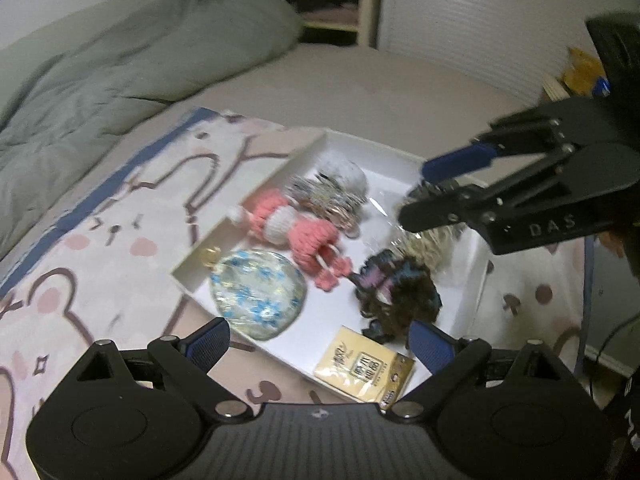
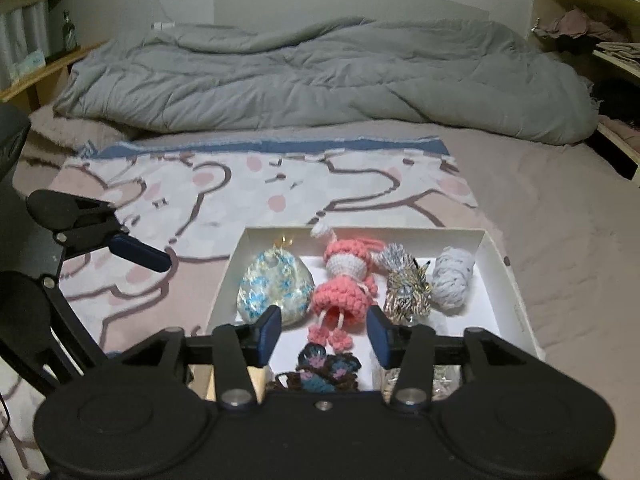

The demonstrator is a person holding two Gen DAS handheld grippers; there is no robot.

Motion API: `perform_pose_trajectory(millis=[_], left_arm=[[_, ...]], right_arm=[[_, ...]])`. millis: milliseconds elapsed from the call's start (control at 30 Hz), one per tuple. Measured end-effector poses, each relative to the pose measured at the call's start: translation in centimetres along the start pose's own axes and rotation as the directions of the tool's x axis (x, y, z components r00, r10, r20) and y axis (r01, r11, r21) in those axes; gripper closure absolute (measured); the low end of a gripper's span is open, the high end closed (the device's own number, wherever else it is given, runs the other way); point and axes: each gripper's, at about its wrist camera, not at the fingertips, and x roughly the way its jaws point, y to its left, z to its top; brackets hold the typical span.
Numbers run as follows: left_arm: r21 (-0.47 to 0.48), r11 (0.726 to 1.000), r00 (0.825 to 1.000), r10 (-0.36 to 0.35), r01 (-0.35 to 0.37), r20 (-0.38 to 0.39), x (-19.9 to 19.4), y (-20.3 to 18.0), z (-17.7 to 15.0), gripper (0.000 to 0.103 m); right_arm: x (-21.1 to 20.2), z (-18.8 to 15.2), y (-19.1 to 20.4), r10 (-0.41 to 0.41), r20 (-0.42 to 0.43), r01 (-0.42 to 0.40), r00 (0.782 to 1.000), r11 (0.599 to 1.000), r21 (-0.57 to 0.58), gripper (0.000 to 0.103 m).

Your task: Organize objects

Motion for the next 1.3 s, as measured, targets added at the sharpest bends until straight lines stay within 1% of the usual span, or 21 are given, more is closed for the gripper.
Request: perform_pose_trajectory(millis=[67,133,200,333,433,500,667,733,800,867,900,1000,1133,1200,1300], left_arm=[[-0.025,0.999,1.000,0.021,-0.020,0.015,-0.9,0.2,-0.1,0.007],[-0.055,0.997,0.998,0.050,-0.048,0.030,-1.8,0.3,-0.3,0.007],[-0.091,0.993,0.995,0.085,-0.081,0.048,-2.8,0.3,-0.5,0.007],[-0.173,0.980,0.989,0.116,-0.098,0.095,-4.9,0.4,-0.7,0.006],[-0.220,0.967,0.980,0.155,-0.125,0.123,-6.5,0.0,-0.8,0.006],[-0.234,0.961,0.974,0.180,-0.145,0.136,-7.3,-0.5,-0.8,0.006],[-0.282,0.945,0.961,0.218,-0.165,0.169,-8.9,-1.7,-1.2,0.004],[-0.314,0.932,0.954,0.245,-0.183,0.171,-9.4,-2.0,-1.5,0.000],[-0.329,0.915,0.936,0.304,-0.234,0.179,-9.9,-2.6,-1.9,0.000],[-0.328,0.908,0.929,0.327,-0.258,0.175,-10.0,-2.9,-2.2,0.000],[-0.334,0.905,0.928,0.332,-0.262,0.171,-10.2,-3.0,-2.3,0.000],[-0.359,0.893,0.925,0.345,-0.272,0.157,-10.4,-3.1,-3.0,0.000],[-0.356,0.885,0.918,0.370,-0.301,0.144,-10.6,-3.4,-3.8,0.000],[-0.362,0.879,0.919,0.374,-0.309,0.123,-10.6,-3.5,-4.1,0.000],[-0.369,0.879,0.925,0.364,-0.303,0.107,-10.7,-3.5,-4.5,0.000]], right_arm=[[-0.5,0.2,0.2,-0.011,0.008,0.011,1.000,1.000,0.005,0.051],[-1.0,0.5,0.3,-0.020,0.019,0.020,1.000,1.000,0.014,0.047],[-1.7,0.8,0.5,-0.031,0.036,0.030,0.999,0.999,0.029,0.041],[-2.9,1.1,0.9,-0.049,0.056,0.046,0.997,0.997,0.059,0.034],[-3.8,1.0,1.2,-0.062,0.074,0.057,0.995,0.996,0.072,0.025],[-4.4,0.7,1.5,-0.086,0.084,0.080,0.993,0.994,0.077,0.016],[-6.0,0.0,1.5,-0.143,0.102,0.131,0.985,0.985,0.112,0.006],[-6.6,-0.4,1.3,-0.156,0.111,0.142,0.981,0.982,0.126,0.005],[-7.2,-0.8,1.2,-0.164,0.117,0.148,0.980,0.980,0.133,0.004],[-7.7,-1.3,1.2,-0.167,0.124,0.150,0.978,0.979,0.139,0.002],[-8.0,-1.5,1.3,-0.171,0.127,0.153,0.977,0.978,0.140,0.000],[-8.6,-2.1,1.6,-0.182,0.137,0.164,0.974,0.978,0.132,0.000],[-9.1,-2.9,1.8,-0.177,0.132,0.157,0.975,0.977,0.143,0.000],[-9.3,-3.3,2.0,-0.185,0.131,0.166,0.974,0.975,0.145,0.000],[-9.5,-3.8,2.4,-0.203,0.126,0.185,0.971,0.973,0.142,0.000]])
